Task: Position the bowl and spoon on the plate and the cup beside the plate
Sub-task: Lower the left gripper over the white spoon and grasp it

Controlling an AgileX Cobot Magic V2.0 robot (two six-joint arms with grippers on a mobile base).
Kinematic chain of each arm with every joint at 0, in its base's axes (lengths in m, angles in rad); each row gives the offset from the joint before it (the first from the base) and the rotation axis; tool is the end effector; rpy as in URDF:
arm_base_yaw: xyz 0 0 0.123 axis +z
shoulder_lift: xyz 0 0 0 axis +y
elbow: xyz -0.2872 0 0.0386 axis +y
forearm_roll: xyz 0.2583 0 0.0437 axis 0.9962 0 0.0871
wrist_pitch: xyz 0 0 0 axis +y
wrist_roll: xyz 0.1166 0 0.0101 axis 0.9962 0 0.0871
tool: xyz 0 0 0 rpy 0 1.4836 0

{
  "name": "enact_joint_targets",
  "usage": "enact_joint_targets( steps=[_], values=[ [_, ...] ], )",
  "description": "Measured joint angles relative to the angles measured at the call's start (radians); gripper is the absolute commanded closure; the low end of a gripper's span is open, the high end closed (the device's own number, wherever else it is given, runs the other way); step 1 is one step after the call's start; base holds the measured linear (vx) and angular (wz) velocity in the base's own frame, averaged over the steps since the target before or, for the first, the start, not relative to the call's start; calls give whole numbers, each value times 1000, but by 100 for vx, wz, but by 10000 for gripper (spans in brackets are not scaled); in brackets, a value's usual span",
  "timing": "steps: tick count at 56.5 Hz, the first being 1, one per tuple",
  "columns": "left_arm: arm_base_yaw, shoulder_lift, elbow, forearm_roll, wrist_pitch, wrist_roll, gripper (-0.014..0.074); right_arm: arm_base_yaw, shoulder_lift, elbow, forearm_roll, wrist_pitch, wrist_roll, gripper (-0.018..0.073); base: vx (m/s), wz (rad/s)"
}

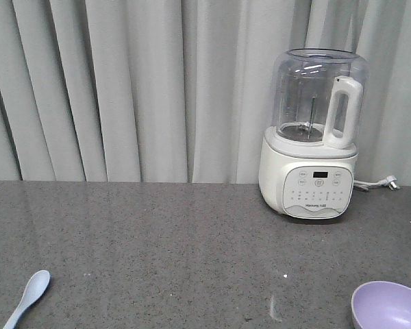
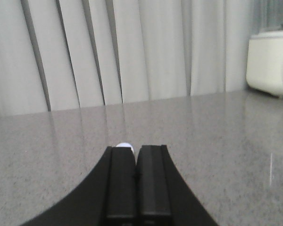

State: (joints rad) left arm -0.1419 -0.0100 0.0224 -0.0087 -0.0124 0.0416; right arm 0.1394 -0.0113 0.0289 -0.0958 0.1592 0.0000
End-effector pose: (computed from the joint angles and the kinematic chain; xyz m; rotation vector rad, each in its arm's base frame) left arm 0.0870 -0.0124 0.2093 0.1295 1.4786 -0.0881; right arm 0.0874 0.0105 0.1870 -0.1823 1.6497 0.0214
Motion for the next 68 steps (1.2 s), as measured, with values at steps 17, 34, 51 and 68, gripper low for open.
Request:
enact_joint_targets(
  steps=[17,34,51,68],
  values=[
    [0,38,-252,-1,-76,-160,602,0,18,-157,66,-187,33,568,0,0],
    [0,564,-717,-1,-40,-42,602,0,454,-699,-19,-169,31,568,0,0],
    [0,789,-766,-1,-24,-35,529,0,687,-762,-25,-111,34,519,0,0],
    [0,789,-766,-1,-25,-34,71,0,685,-764,-25,-111,34,14,0,0]
  ],
)
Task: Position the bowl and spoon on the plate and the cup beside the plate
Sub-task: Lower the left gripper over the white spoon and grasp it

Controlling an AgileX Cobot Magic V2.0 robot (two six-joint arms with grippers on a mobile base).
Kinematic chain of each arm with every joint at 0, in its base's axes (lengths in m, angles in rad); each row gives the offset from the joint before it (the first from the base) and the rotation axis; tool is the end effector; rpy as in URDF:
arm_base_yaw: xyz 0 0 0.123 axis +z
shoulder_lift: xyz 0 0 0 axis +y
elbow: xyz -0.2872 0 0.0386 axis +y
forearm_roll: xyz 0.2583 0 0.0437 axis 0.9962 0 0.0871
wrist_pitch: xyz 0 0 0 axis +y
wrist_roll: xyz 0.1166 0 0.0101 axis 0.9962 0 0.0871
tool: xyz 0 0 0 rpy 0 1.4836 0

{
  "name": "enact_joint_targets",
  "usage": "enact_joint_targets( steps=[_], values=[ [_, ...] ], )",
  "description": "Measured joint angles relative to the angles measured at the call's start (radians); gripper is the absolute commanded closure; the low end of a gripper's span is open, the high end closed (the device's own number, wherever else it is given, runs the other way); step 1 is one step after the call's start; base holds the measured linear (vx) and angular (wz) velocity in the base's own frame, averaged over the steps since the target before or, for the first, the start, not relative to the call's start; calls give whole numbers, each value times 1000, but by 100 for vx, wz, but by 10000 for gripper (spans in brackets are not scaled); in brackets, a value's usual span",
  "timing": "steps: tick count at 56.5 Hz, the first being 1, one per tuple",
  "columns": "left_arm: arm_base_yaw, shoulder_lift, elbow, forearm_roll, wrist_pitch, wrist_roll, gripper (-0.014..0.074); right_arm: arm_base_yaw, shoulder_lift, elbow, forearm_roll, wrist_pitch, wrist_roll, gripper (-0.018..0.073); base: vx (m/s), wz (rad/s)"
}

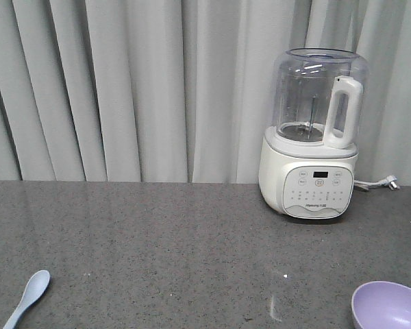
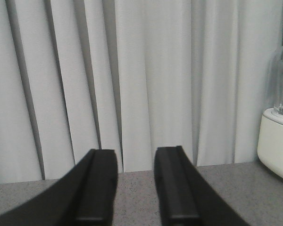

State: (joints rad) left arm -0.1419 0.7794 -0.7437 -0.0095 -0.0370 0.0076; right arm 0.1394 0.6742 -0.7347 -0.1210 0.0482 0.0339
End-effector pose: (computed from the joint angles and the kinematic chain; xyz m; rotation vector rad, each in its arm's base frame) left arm 0.1971 -0.0281 0.3970 0.1035 1.4798 -0.1162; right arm 0.1698 0.0231 0.4033 -0.1614 1.4622 0.0383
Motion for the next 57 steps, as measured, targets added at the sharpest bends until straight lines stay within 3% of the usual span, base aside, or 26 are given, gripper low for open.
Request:
enact_joint_targets(
  steps=[7,18,24,38,45,57],
  values=[
    [0,0,0,0,1,0,4,0,0,0,0,-1,0,-81,0,0],
    [0,32,0,0,75,1,3,0,0,0,0,-1,1,-62,0,0],
    [0,87,-28,0,214,1,3,0,0,0,0,-1,1,-41,0,0],
    [0,353,-255,10,559,1,3,0,0,0,0,7,1,-32,0,0],
    [0,516,-358,62,705,-8,3,0,0,0,0,24,1,-32,0,0],
    [0,719,-420,117,826,-26,5,0,0,0,0,54,1,-32,0,0]
  ],
)
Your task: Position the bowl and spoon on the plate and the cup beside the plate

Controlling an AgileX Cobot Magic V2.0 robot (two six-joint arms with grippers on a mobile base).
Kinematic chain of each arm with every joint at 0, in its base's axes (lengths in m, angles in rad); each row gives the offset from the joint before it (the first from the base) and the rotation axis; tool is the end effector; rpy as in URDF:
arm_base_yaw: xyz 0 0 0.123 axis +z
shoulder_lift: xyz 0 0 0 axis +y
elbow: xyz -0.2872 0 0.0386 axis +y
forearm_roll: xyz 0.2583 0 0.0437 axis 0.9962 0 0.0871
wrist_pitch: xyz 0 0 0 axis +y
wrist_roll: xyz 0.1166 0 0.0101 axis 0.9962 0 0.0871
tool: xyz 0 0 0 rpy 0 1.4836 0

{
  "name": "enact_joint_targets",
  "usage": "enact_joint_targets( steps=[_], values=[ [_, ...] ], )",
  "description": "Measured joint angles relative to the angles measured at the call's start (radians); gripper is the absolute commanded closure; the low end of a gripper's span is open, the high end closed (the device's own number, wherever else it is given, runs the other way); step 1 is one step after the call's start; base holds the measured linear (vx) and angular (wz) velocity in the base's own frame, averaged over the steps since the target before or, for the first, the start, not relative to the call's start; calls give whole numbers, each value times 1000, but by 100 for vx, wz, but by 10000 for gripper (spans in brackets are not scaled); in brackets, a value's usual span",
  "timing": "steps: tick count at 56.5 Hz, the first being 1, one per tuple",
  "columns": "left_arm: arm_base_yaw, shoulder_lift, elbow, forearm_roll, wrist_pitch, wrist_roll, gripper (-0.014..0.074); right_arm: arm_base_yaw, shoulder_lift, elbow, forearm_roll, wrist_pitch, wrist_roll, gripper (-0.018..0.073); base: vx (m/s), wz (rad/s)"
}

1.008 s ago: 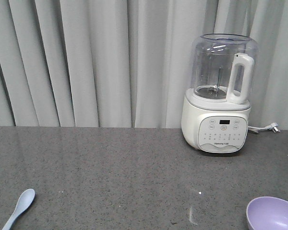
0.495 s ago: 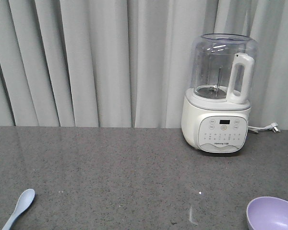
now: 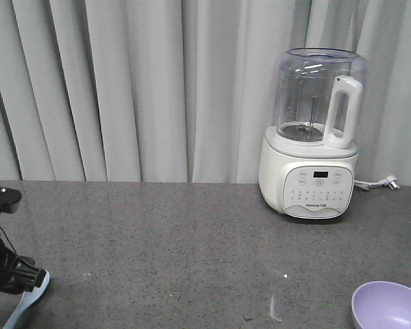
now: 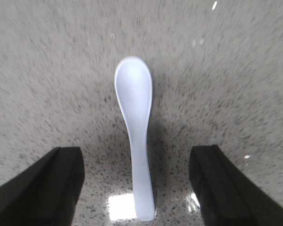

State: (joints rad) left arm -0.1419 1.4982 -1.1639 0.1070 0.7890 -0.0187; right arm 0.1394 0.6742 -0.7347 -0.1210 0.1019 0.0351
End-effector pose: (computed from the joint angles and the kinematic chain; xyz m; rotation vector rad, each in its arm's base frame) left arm 0.3336 -0.0387 0.2685 0.2309 2.5905 0.0681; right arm 0.1704 0.0224 0.3970 -0.1611 1.5158 0.0339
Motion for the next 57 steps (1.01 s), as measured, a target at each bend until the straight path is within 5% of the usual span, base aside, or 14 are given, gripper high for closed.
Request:
enact_joint_targets(
  steps=[21,42,49,57],
  values=[
    [32,209,-20,0,43,-9,11,0,0,0,0,55,0,-32,0,0],
    [77,242,-31,-91,41,10,27,0,0,0,0,59,0,-32,0,0],
    [77,248,-38,-107,37,19,146,0,0,0,0,59,0,-32,0,0],
    [76,249,-38,-107,43,19,493,0,0,0,0,59,0,-29,0,0]
  ],
)
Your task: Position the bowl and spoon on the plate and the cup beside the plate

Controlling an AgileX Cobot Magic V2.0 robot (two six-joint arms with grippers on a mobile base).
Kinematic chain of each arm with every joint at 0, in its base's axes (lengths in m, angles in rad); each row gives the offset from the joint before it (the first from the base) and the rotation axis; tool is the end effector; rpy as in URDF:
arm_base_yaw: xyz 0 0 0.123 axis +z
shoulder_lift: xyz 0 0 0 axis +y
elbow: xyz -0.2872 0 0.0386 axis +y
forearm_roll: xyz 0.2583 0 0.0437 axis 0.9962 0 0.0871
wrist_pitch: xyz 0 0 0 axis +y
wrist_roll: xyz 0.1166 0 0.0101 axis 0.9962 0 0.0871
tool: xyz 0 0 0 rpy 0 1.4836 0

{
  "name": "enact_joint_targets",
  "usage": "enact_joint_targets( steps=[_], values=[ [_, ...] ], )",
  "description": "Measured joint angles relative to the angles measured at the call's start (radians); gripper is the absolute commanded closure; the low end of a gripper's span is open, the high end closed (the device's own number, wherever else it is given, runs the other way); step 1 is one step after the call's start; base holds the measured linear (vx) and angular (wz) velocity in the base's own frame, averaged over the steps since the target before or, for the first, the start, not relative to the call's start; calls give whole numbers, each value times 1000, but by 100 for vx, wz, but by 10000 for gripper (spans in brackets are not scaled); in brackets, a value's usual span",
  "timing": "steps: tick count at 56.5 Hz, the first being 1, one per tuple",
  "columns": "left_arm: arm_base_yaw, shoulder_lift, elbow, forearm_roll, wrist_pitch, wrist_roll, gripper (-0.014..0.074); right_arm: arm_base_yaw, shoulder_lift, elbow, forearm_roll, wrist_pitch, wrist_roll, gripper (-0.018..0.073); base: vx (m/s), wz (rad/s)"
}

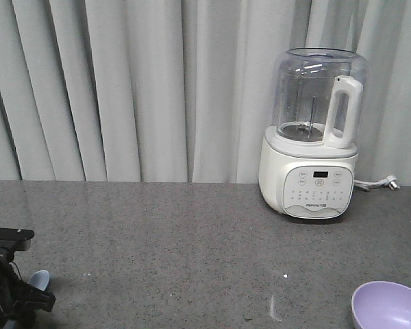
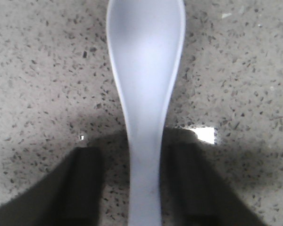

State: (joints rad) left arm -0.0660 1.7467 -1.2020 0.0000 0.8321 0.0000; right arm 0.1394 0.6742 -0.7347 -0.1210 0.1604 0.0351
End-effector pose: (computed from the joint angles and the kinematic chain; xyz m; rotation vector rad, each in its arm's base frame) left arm 0.3634 -0.0240 0.1901 0.0944 2.8590 -0.0134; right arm 0.1706 0.0216 0.3902 -0.1617 1.5741 0.0278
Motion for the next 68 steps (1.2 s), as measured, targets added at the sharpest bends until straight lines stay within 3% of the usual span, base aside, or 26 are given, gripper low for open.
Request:
enact_joint_targets(
  steps=[3,27,38,50,59,68],
  values=[
    [0,0,-2,0,3,0,605,0,0,0,0,0,0,-27,0,0],
    [0,-84,-15,-31,-13,6,602,0,0,0,0,17,0,-25,0,0],
    [0,-291,-20,-124,-89,70,599,0,43,-45,2,196,76,-25,0,0],
    [0,-440,-20,-179,-92,102,597,-12,283,-237,2,466,123,-8,0,0],
    [0,-477,-20,-183,-71,115,596,-105,457,-371,10,591,124,6,0,0],
    [0,-480,-20,-183,-52,118,596,-262,564,-406,10,632,125,14,0,0]
  ],
)
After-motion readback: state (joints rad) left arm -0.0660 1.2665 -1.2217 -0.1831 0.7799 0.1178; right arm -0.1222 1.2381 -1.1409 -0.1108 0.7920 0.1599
